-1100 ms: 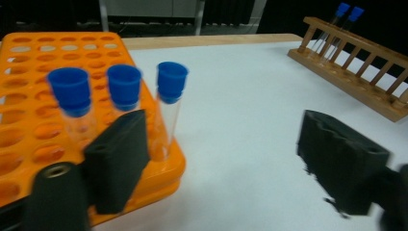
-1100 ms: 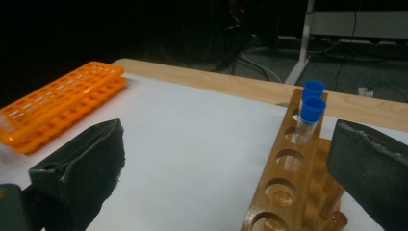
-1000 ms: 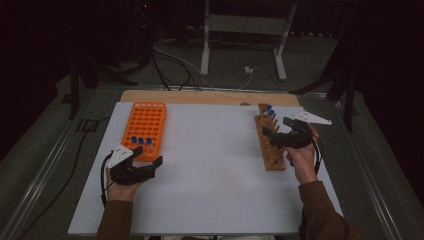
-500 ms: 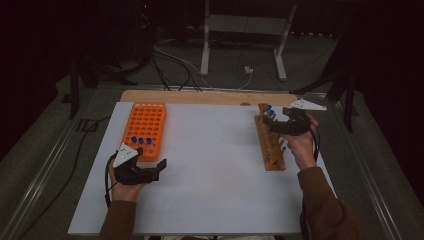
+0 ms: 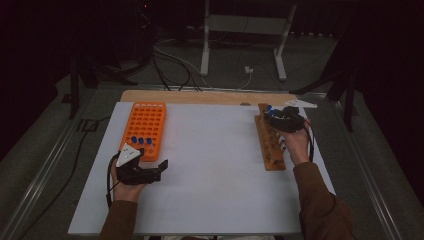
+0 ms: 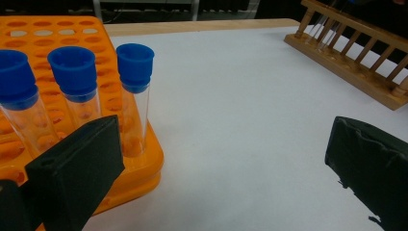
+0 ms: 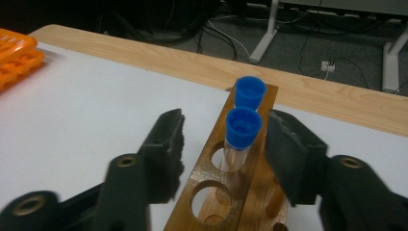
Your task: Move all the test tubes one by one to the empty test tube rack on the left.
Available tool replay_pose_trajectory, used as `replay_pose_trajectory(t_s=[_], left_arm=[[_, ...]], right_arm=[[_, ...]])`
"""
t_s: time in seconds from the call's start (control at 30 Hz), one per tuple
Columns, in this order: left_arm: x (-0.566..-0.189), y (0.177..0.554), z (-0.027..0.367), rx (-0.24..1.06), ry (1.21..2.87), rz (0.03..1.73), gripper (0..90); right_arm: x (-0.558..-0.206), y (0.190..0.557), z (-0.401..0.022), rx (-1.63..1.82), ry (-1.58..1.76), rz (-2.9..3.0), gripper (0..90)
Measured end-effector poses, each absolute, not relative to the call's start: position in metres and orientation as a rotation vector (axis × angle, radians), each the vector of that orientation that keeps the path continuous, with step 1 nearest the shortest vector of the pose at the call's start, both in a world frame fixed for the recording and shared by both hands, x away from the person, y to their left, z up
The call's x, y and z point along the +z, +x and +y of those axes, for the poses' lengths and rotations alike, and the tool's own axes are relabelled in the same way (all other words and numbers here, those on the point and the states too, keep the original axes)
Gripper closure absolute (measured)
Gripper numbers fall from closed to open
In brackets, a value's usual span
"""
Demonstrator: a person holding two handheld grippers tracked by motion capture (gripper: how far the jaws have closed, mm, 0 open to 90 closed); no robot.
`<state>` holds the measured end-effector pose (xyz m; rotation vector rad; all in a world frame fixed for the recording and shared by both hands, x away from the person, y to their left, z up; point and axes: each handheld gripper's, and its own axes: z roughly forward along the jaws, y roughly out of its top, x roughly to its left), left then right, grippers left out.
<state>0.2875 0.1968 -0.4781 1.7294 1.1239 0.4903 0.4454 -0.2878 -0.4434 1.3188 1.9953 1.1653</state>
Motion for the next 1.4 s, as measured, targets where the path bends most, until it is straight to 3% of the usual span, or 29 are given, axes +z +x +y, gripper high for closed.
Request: replay_pose_trajectory(t_s=[0.27,0.47,1.4], left_arm=[[-0.479,0.288,0.197,0.490,1.736,1.128,0.6],[-0.479,0.288,0.196,0.485,1.737,1.127,0.6],[-0.480,0.288,0.194,0.482,1.737,1.130,0.7]], right_arm=[[-0.452,0.452,-0.285,1.130,1.330,1.994,69.2],[-0.456,0.452,-0.283,1.091,1.349,1.982,74.6],[-0.436,0.441,-0.286,1.138,1.285,1.932,76.6]])
